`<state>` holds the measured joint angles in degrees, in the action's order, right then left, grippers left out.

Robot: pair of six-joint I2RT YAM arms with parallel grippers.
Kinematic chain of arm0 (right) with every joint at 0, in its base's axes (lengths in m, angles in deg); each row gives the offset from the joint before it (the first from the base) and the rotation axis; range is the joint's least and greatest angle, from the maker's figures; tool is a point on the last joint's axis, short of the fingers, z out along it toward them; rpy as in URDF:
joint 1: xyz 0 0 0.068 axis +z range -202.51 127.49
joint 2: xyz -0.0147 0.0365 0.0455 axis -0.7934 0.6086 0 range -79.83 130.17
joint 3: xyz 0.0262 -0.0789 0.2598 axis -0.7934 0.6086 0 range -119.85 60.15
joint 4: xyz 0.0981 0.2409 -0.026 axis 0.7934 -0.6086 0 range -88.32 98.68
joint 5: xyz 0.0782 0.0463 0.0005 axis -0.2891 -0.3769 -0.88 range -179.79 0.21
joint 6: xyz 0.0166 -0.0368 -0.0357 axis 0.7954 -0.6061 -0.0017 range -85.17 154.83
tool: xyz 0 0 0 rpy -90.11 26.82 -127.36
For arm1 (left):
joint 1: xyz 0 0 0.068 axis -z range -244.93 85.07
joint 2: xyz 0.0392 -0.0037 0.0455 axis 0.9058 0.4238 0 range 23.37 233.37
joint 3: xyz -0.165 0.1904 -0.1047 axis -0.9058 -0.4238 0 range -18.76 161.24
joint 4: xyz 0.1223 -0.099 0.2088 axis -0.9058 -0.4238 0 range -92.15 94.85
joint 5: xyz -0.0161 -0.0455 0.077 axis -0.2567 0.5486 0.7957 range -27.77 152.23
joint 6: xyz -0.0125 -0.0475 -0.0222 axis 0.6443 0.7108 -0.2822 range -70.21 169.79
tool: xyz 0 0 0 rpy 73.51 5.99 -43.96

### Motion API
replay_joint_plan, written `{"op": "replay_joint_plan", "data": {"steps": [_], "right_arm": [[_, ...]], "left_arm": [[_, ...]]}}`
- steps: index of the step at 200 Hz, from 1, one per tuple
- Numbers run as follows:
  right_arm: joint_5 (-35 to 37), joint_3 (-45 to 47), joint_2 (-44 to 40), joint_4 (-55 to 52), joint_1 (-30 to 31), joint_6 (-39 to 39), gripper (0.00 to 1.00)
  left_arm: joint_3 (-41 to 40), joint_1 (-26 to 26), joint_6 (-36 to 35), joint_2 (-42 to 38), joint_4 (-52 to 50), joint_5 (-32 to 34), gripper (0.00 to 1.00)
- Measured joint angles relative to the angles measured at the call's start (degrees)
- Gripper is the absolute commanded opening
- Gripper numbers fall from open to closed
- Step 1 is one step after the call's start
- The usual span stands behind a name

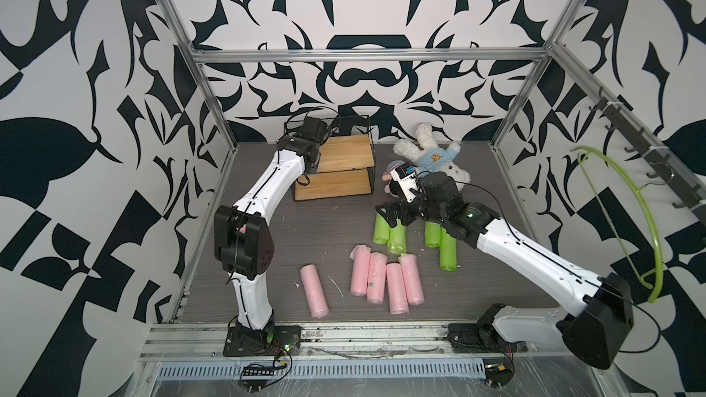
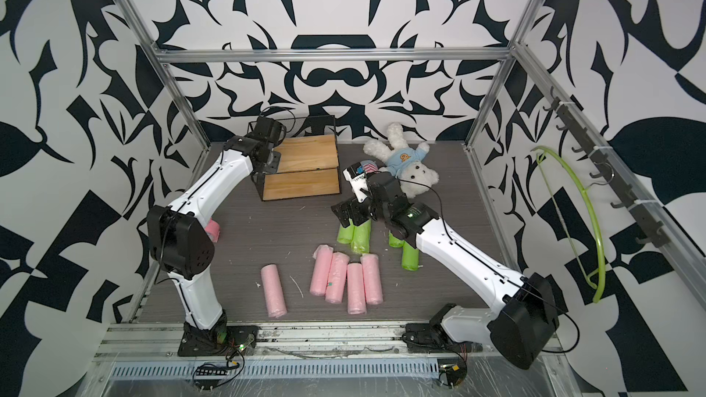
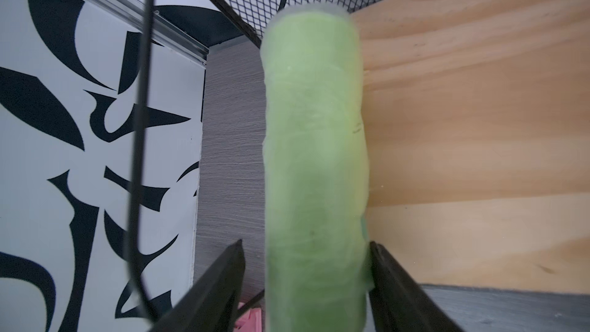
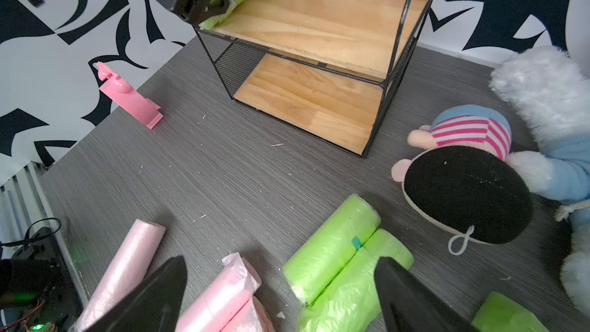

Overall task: Sort the rolls of trash bags by color and place them on the shelf
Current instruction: Place the roll of trash bags on the shelf, then pick up the roll of trash bags from the center of the board.

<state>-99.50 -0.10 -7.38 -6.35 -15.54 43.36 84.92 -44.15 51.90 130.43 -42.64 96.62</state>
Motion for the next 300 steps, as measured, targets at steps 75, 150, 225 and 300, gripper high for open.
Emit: {"op": "replay_joint_plan", "data": {"steps": [75, 150, 225, 300], "right_arm": [[5.68, 0.00, 0.17, -4.04, -0.09, 0.57, 0.98], [10.82, -0.37, 4.17, -12.59, -6.69, 3.82, 0.83], [8.81, 0.42, 8.11, -12.87, -5.86, 6.12, 0.80], [8.70, 4.94, 3.04, -9.18, -9.16, 5.53, 0.82]], "left_arm": [[-1.77, 0.68, 2.60, -8.22, 0.20, -7.04, 0.70], [-16.44, 1.46, 9.38, -21.24, 6.97, -29.53, 0.71], [-39.82, 16.94, 22.18, -28.50, 22.27, -40.98, 0.71], [-41.70, 27.58, 26.99, -13.55, 29.81, -35.65, 0.71]]}}
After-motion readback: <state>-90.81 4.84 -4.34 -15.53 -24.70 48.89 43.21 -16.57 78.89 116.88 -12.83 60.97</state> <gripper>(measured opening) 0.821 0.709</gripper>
